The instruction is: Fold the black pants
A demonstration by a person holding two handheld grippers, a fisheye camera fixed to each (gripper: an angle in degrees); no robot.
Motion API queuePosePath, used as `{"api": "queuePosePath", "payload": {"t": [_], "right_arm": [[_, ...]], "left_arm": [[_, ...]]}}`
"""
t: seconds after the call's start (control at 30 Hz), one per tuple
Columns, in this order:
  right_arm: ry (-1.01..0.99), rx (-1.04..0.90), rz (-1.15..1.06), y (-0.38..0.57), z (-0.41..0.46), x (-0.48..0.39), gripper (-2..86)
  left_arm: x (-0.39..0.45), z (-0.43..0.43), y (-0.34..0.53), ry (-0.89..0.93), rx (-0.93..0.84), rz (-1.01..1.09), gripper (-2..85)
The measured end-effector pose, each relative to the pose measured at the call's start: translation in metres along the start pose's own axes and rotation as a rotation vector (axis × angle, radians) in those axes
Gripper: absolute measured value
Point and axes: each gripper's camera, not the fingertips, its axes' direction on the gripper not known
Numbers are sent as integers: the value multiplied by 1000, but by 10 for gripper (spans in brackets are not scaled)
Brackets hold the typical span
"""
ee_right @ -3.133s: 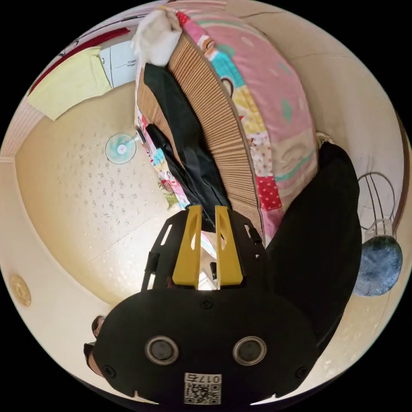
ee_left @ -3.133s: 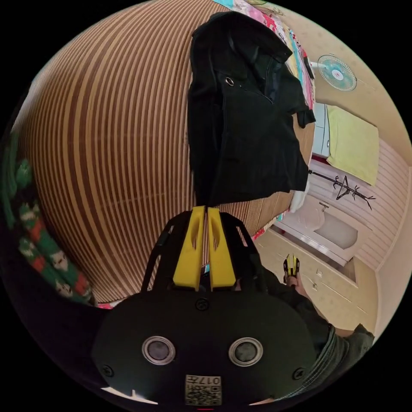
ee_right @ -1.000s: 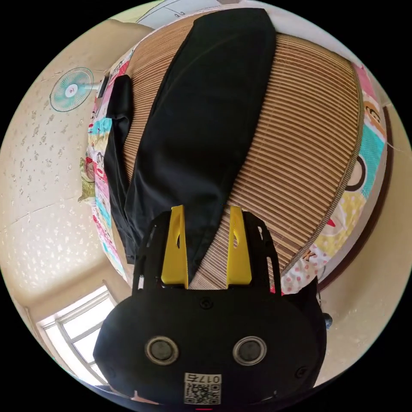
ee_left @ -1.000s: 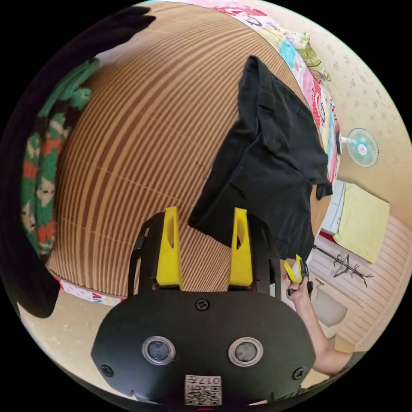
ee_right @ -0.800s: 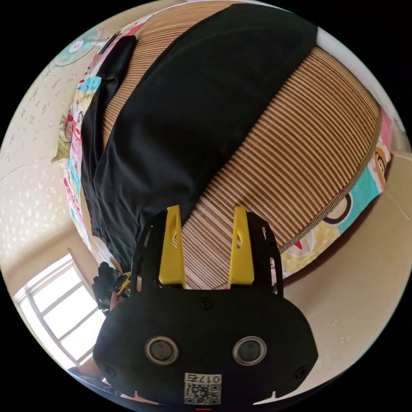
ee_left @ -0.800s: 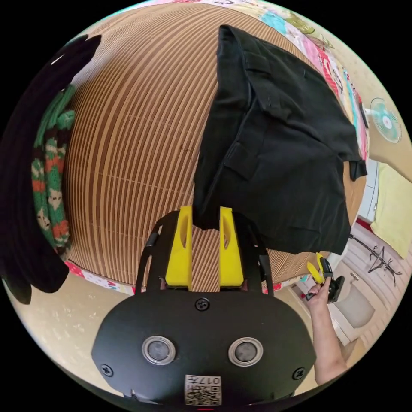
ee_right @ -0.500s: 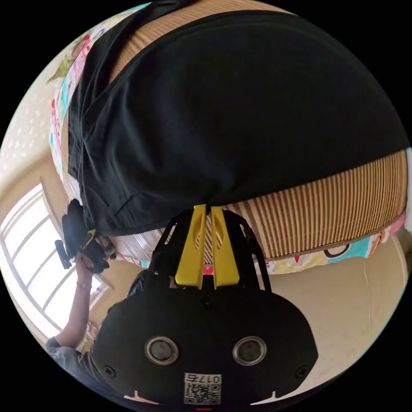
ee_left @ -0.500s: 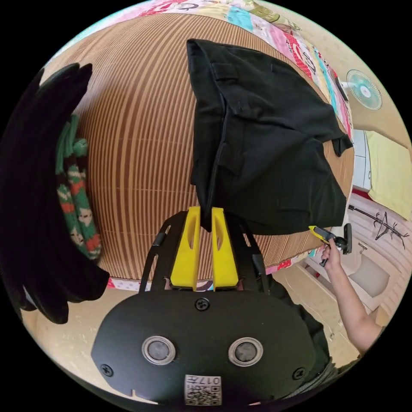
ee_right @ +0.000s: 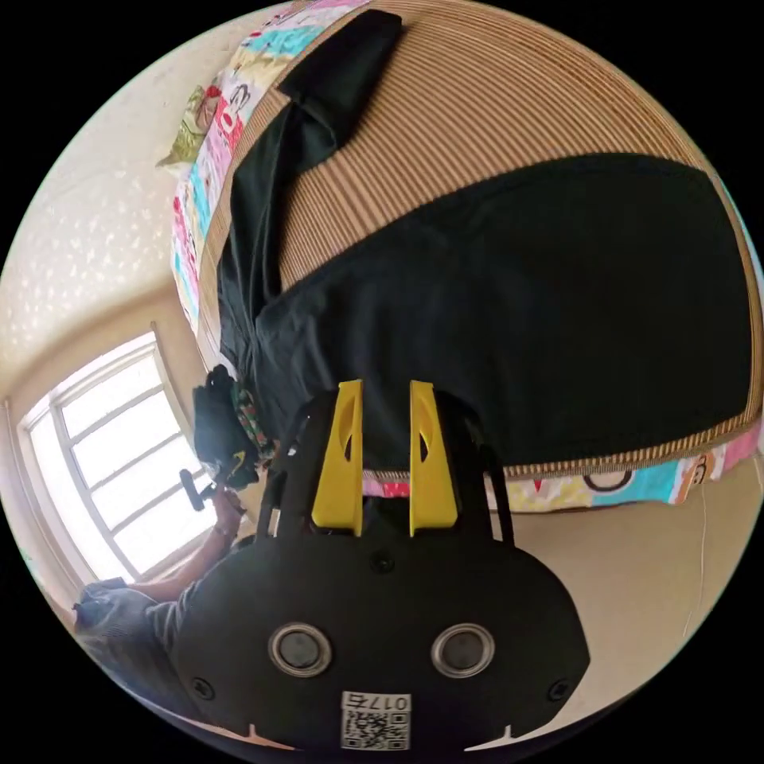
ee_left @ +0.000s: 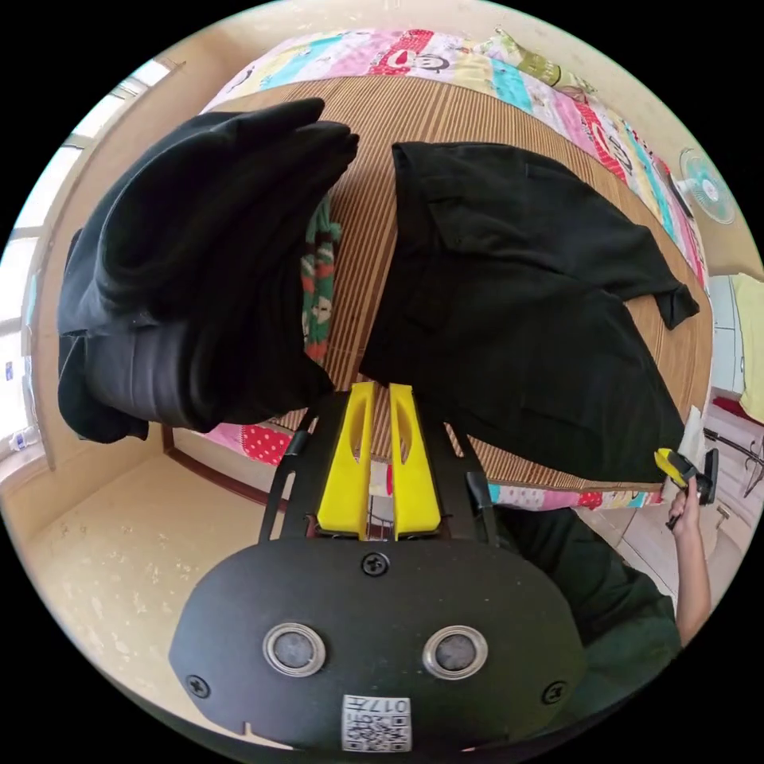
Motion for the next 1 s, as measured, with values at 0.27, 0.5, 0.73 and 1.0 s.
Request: {"api": "queuePosePath", "payload": {"t": [0.27,0.5,0.73,1.0], "right_arm": [[-114,139,21,-218,-75,-83,213],[-57,18,210,-323,-84,-113,225],[-243,89,-315,-293,-119,-164,57],[59,-487,-1014,-130,-174,-208,37]], "left_arm": [[79,25,11,117,-8,30,48],[87,21,25,56,38,-14,18],[61,27,26,117,43,-115,-6],[50,41,19,194,27,-177,-9]]}}
